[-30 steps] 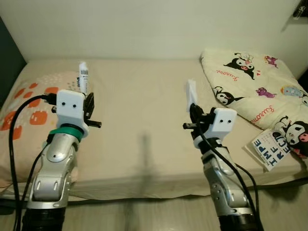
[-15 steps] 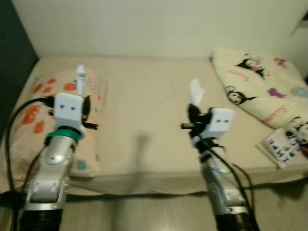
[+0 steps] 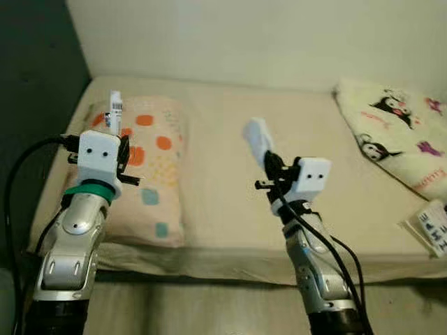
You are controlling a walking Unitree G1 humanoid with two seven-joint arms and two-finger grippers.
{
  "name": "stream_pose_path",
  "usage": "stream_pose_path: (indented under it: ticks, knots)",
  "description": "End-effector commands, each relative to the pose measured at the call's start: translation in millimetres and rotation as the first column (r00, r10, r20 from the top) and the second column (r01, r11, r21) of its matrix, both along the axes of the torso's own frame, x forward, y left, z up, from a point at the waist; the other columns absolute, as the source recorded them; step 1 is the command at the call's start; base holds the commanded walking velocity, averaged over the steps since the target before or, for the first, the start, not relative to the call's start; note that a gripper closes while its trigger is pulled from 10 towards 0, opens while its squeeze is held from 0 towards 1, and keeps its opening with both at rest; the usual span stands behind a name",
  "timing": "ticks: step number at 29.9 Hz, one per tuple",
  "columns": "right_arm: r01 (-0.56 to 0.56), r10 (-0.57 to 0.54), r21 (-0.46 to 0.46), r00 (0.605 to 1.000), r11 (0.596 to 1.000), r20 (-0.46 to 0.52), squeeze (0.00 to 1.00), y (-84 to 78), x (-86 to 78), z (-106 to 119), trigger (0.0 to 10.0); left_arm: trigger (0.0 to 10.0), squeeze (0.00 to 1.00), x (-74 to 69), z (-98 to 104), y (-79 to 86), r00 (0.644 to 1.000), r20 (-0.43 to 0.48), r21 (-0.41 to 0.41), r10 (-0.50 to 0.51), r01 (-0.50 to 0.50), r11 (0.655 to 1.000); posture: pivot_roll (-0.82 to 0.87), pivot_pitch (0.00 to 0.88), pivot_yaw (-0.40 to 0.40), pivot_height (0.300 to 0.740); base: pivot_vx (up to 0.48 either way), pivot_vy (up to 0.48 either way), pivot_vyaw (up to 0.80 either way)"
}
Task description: Clean up the room
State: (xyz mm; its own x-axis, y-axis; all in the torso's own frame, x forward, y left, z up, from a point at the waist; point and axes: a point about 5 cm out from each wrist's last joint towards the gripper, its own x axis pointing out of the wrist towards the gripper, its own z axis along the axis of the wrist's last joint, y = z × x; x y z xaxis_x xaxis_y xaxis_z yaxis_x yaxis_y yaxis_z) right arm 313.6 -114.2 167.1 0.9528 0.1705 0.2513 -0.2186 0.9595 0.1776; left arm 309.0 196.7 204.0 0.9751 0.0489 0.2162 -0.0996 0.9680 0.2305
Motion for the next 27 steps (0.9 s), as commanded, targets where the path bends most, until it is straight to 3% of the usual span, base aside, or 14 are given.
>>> stream_pose_path:
  ticks: [1, 18, 21, 22, 23, 24, 25, 27]
  knots:
    - [0.022, -0.022, -0.006, 1.000, 1.000, -0.009, 0.00, -6.8, -0.7, -3.1, 10.0, 10.0, 0.00, -0.3, -6.9, -4.8, 0.999, -0.022, 0.002, -0.023, 0.023, 1.000, 0.09, 0.061, 0.003, 0.740, 0.000, -0.480, 0.00]
    - [0.019, -0.019, -0.011, 0.999, 1.000, -0.025, 0.00, -6.2, -3.2, -9.4, 10.0, 10.0, 0.00, -3.1, -14.9, -4.2, 0.998, -0.050, -0.056, -0.033, 0.030, 0.998, 0.09, 0.070, 0.004, 0.740, 0.000, -0.019, 0.00]
    - [0.011, -0.013, -0.030, 0.997, 0.999, -0.071, 0.00, -7.1, -3.7, -23.3, 10.0, 10.0, 0.00, -8.0, -42.0, -7.2, 0.981, -0.175, -0.188, -0.086, 0.053, 0.981, 0.10, 0.068, 0.001, 0.740, 0.000, 0.000, 0.00]
    - [0.011, -0.013, -0.030, 0.997, 0.999, -0.071, 0.00, -7.1, -3.7, -23.3, 10.0, 10.0, 0.00, -8.0, -42.0, -7.2, 0.981, -0.175, -0.188, -0.086, 0.053, 0.981, 0.10, 0.068, 0.001, 0.740, 0.000, 0.000, 0.00]
    - [0.007, -0.011, -0.039, 0.995, 0.999, -0.096, 0.00, -7.9, -4.2, -31.1, 10.0, 10.0, 0.00, -11.1, -54.6, -9.0, 0.968, -0.226, -0.224, -0.112, 0.061, 0.973, 0.10, 0.068, 0.001, 0.740, 0.000, 0.000, 0.00]
    - [-0.005, -0.004, -0.061, 0.989, 0.998, -0.145, 0.00, -9.1, -5.7, -45.7, 10.0, 10.0, 0.00, -17.1, -70.7, -13.8, 0.947, -0.282, -0.220, -0.153, 0.091, 0.971, 0.10, 0.068, 0.001, 0.740, 0.000, 0.000, 0.00]
    - [-0.005, -0.004, -0.061, 0.989, 0.998, -0.145, 0.00, -9.1, -5.7, -45.7, 10.0, 10.0, 0.00, -17.1, -70.7, -13.8, 0.947, -0.282, -0.220, -0.153, 0.091, 0.971, 0.10, 0.068, 0.001, 0.740, 0.000, 0.000, 0.00]
    - [-0.031, 0.001, -0.103, 0.961, 0.994, -0.277, 0.00, -14.8, -14.5, -84.6, 10.0, 10.0, 0.00, -33.4, -104.8, -24.0, 0.903, -0.380, -0.107, -0.199, 0.171, 0.980, 0.10, 0.059, -0.003, 0.740, 0.000, 0.000, 0.00]
